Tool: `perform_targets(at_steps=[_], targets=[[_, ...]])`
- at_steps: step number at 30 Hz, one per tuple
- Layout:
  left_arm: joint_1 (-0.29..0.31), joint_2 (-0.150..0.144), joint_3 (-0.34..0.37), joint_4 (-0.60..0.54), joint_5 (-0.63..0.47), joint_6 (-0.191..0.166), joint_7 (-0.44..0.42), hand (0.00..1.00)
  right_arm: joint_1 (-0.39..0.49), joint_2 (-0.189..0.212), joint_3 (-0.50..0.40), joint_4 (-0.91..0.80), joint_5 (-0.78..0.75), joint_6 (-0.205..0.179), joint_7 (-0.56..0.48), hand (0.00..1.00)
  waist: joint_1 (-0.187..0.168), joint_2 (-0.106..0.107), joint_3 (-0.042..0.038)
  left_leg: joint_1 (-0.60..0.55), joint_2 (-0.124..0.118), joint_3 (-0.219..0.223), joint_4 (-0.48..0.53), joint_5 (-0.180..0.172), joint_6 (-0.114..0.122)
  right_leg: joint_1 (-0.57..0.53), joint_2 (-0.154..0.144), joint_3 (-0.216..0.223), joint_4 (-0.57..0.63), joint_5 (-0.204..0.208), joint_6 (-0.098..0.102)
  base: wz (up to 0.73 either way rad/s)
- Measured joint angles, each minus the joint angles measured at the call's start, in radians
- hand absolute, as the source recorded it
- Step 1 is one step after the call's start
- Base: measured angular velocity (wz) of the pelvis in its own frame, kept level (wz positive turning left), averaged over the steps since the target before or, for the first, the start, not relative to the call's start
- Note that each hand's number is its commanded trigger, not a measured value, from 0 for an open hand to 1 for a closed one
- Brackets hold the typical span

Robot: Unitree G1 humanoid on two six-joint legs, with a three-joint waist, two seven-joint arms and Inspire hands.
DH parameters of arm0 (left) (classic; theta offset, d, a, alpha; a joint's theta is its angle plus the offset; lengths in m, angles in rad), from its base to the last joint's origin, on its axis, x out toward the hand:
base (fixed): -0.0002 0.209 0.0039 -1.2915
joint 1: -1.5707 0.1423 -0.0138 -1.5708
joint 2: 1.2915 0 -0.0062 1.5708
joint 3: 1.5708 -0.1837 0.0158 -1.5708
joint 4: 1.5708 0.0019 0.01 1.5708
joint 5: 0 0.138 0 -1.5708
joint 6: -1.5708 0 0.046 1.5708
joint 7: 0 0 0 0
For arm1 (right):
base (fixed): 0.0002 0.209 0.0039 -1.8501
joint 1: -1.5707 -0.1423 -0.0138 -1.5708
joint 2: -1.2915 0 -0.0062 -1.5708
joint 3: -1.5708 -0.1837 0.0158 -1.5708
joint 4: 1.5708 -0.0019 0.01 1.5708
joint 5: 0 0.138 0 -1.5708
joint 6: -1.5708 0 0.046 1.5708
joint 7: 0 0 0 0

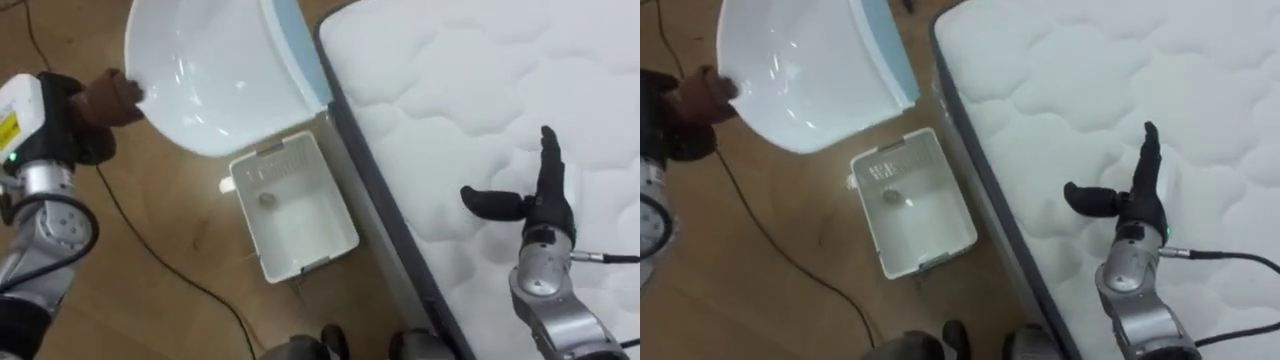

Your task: Clean bed

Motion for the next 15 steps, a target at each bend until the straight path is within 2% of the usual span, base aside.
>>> perform_targets(at_steps=[2, 3, 4, 5, 6, 7, 8, 9, 12, 14, 15], targets=[[0.025, -0.027, 0.02, -0.023, 0.022, -0.003, -0.003, 1.0, 0.018, 0.001, -0.017, -0.036, -0.006, -0.001, 0.003, 0.0, 0.012, -0.002, -0.0041, 0.048, 0.028, 0.053, -0.028, -0.006, 0.0, 0.028, -0.004, -0.06, -0.036, 0.03, -0.014, -0.92], [0.034, -0.04, 0.024, -0.037, 0.03, -0.003, -0.004, 1.0, 0.029, 0.003, -0.027, -0.05, -0.019, -0.014, 0.008, 0.0, 0.02, -0.002, -0.0064, 0.084, 0.047, 0.092, -0.048, -0.008, -0.002, 0.052, -0.006, -0.1, -0.059, 0.053, -0.023, -0.83], [0.043, -0.041, 0.026, -0.049, 0.029, -0.005, -0.004, 1.0, 0.036, 0.004, -0.028, -0.063, -0.023, -0.017, 0.011, 0.0, 0.025, -0.005, -0.0107, 0.103, 0.055, 0.121, -0.065, -0.01, -0.003, 0.062, -0.007, -0.118, -0.065, 0.063, -0.026, -1.05], [0.074, -0.042, 0.036, -0.077, 0.028, -0.012, -0.004, 1.0, 0.065, 0.002, -0.029, -0.097, -0.031, -0.027, 0.013, 0.0, 0.031, -0.011, -0.0223, 0.144, 0.065, 0.172, -0.093, -0.012, -0.007, 0.082, -0.016, -0.161, -0.079, 0.072, -0.034, -1.09], [0.111, -0.043, 0.05, -0.113, 0.027, -0.013, -0.004, 1.0, 0.095, 0.002, -0.028, -0.119, -0.044, -0.042, 0.014, 0.0, 0.033, -0.014, -0.0278, 0.193, 0.073, 0.216, -0.115, -0.016, -0.011, 0.11, -0.026, -0.201, -0.084, 0.077, -0.036, -1.05], [0.127, -0.046, 0.056, -0.131, 0.028, -0.014, -0.004, 1.0, 0.11, 0.002, -0.029, -0.126, -0.048, -0.048, 0.014, 0.0, 0.033, -0.014, -0.0313, 0.215, 0.076, 0.234, -0.125, -0.019, -0.014, 0.124, -0.027, -0.218, -0.09, 0.078, -0.037, -1.03], [0.155, -0.06, 0.076, -0.165, 0.027, -0.016, -0.005, 1.0, 0.135, 0.002, -0.03, -0.133, -0.059, -0.052, 0.021, 0.0, 0.033, -0.014, -0.0418, 0.251, 0.087, 0.284, -0.14, -0.027, -0.022, 0.145, -0.034, -0.246, -0.089, 0.078, -0.037, -0.92], [0.175, -0.076, 0.096, -0.191, 0.026, -0.025, -0.006, 1.0, 0.158, 0.002, -0.033, -0.143, -0.067, -0.052, 0.032, 0.0, 0.031, -0.014, -0.0468, 0.283, 0.093, 0.317, -0.153, -0.031, -0.027, 0.164, -0.042, -0.269, -0.087, 0.076, -0.036, -0.9], [0.198, -0.105, 0.103, -0.214, 0.004, -0.037, -0.036, 1.0, 0.181, 0.005, -0.034, -0.148, -0.067, -0.052, 0.051, 0.0, 0.027, -0.01, -0.0489, 0.352, 0.103, 0.391, -0.178, -0.04, -0.043, 0.201, -0.048, -0.305, -0.091, 0.075, -0.035, -0.81], [0.212, -0.128, 0.103, -0.233, 0.005, -0.045, -0.065, 1.0, 0.182, 0.006, -0.034, -0.152, -0.067, -0.056, 0.054, 0.0, 0.016, -0.009, -0.0492, 0.373, 0.106, 0.418, -0.183, -0.045, -0.05, 0.206, -0.047, -0.308, -0.095, 0.073, -0.037, -0.51], [0.223, -0.152, 0.103, -0.247, 0.003, -0.047, -0.083, 1.0, 0.182, 0.006, -0.034, -0.157, -0.063, -0.06, 0.054, 0.0, 0.013, -0.01, -0.0486, 0.387, 0.107, 0.434, -0.188, -0.046, -0.052, 0.211, -0.044, -0.305, -0.1, 0.071, -0.041, -0.29]])
